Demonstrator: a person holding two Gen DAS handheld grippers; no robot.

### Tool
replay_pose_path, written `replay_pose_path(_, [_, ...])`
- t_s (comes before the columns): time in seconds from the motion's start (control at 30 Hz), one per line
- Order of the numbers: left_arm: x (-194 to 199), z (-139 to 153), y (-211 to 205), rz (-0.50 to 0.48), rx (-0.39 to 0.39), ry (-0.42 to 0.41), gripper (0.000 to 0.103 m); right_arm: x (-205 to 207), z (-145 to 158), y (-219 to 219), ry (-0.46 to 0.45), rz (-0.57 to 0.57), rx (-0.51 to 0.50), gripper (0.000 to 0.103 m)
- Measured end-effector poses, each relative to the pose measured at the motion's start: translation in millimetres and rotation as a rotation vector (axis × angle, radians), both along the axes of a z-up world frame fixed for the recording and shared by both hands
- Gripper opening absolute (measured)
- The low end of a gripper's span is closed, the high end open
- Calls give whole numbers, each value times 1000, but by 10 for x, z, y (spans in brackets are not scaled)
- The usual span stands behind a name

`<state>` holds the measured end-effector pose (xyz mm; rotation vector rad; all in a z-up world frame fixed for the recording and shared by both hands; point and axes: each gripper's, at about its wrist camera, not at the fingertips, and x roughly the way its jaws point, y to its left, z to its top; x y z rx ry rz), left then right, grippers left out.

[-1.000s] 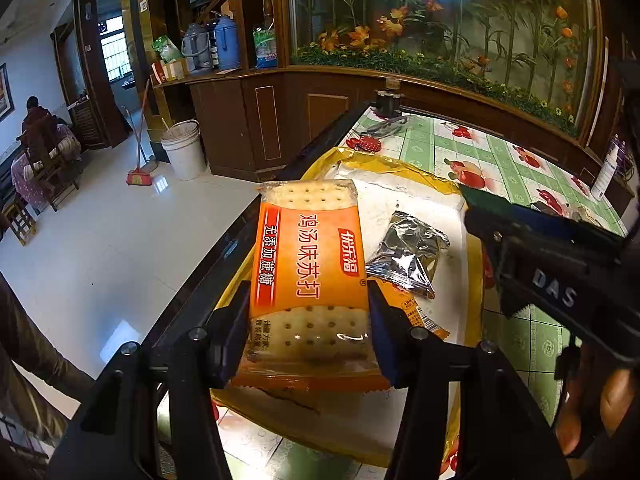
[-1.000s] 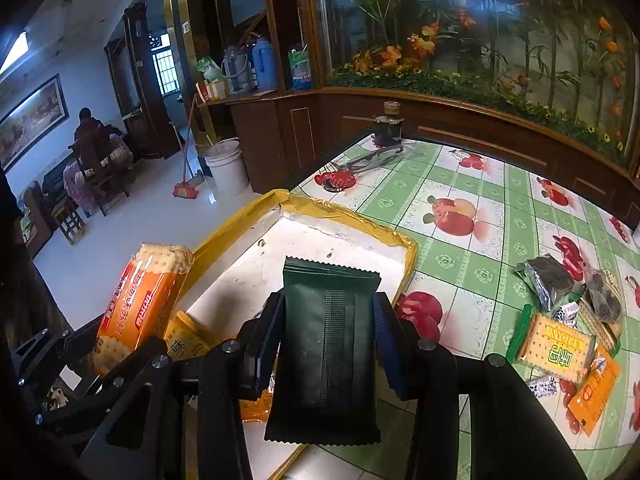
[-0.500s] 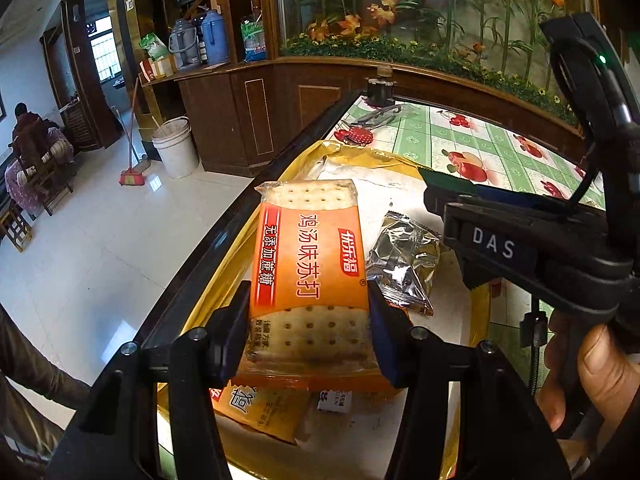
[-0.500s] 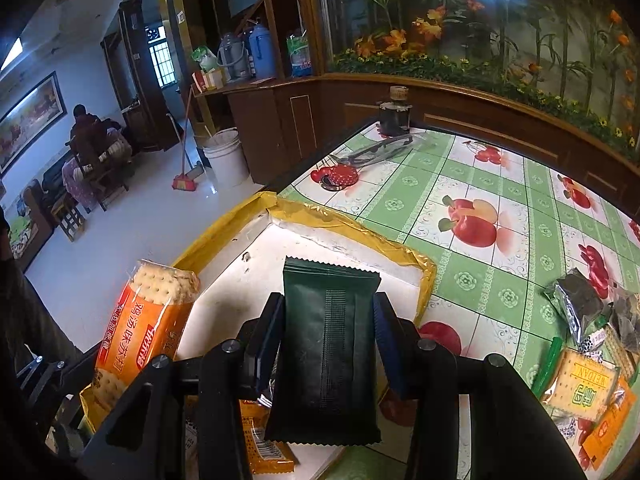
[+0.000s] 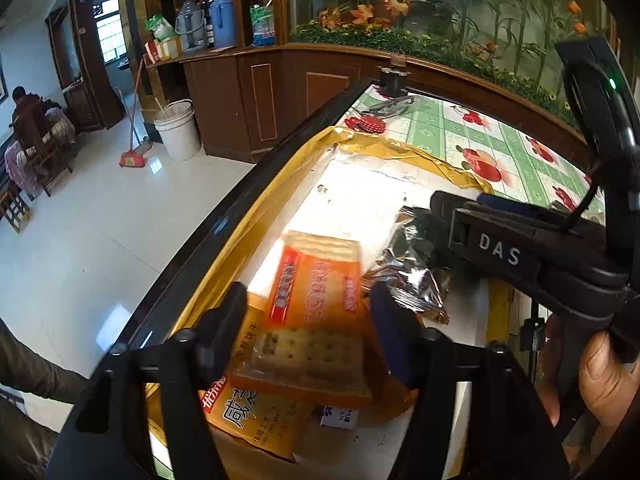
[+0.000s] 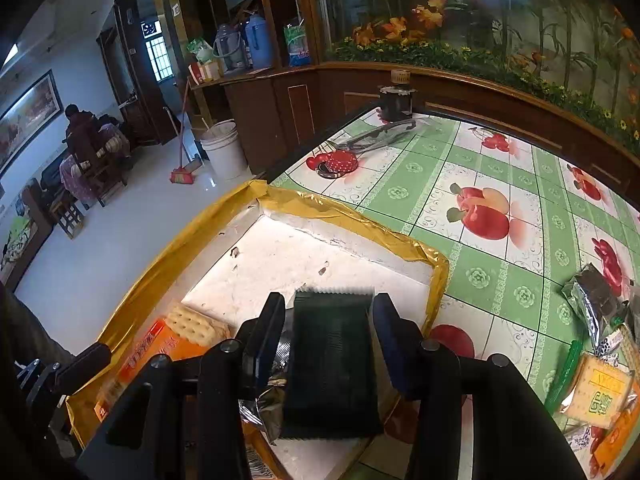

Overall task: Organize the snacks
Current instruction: 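Open both tools to drop the cracker pack and green pouch into the tray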

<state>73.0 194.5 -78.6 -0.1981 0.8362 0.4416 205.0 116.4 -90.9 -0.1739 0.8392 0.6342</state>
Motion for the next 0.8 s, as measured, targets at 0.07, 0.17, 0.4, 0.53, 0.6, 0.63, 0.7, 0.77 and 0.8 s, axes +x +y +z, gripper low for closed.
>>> replay_pose_path(0.07, [-3, -1, 20, 13, 2, 1, 73, -3, -3, -3, 3, -2, 2, 54])
replay_pose_path(0.17, [3, -19, 33, 25, -1, 11, 78, -25, 8, -6, -2, -1, -2, 55])
replay_pose_path(0.4, [-34, 38, -21, 20, -1, 8, 83, -114, 136, -189, -26, -28, 13, 58])
replay_pose_path(0.53, [-88, 141, -87, 12, 0, -16, 84, -203, 233, -443, -41, -65, 34, 64])
replay_pose_path(0.6, [-110, 195, -160, 1, 0, -29, 85, -248, 268, -590, -48, -85, 39, 65])
replay_pose_path(0.63, [-118, 214, -196, -4, 1, -32, 85, -272, 288, -684, -50, -98, 41, 65])
replay_pose_path(0.7, [-127, 252, -292, -20, 0, -41, 85, -307, 306, -855, -50, -124, 47, 65])
replay_pose_path(0.77, [-126, 278, -402, -40, -3, -45, 85, -343, 315, -1046, -48, -153, 54, 65])
replay_pose_path(0.8, [-126, 292, -469, -52, -4, -49, 85, -363, 317, -1126, -47, -164, 54, 66])
